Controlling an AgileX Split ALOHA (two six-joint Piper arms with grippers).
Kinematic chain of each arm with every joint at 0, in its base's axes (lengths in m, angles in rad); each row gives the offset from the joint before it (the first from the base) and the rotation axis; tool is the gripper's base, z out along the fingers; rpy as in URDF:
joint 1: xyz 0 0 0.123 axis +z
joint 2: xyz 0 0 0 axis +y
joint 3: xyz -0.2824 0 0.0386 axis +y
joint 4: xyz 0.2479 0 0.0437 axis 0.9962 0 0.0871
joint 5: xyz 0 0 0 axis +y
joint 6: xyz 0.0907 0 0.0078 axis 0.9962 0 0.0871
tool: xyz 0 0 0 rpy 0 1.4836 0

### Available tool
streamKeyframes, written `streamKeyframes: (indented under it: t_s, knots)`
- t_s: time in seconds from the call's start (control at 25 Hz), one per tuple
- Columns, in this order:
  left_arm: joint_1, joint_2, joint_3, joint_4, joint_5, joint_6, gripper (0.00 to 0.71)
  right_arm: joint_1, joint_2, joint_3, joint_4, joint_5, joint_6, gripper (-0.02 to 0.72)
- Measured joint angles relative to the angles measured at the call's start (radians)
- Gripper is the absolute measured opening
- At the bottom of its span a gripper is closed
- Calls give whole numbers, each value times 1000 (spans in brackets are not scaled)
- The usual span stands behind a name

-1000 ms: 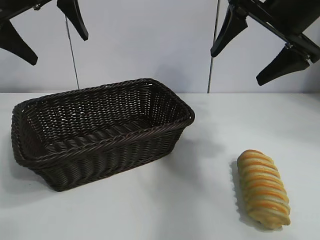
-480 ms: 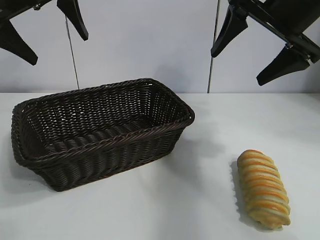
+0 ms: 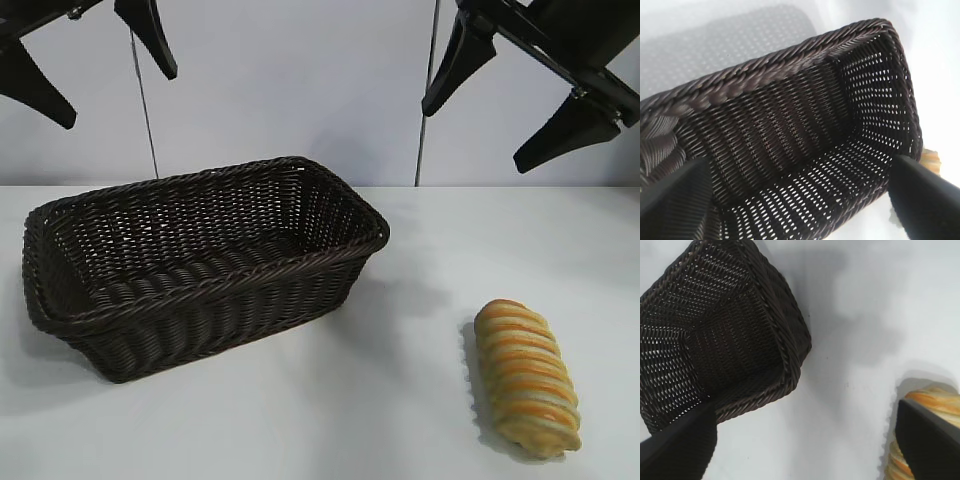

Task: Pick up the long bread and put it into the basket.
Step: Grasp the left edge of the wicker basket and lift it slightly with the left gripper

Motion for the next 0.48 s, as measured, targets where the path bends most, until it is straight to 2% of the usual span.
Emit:
streamKeyframes:
  t_s: [0.12,0.24,0.48]
  knots:
    - [0,-11,56,78,18,-62,687,0,0,0,0,6,0,695]
    - [1,-13,149,95,-7,-89,687,0,0,0,-1,13,0,695]
    - [1,-13,344,90,-165,-101,687,0,0,0,-3,15,0,695]
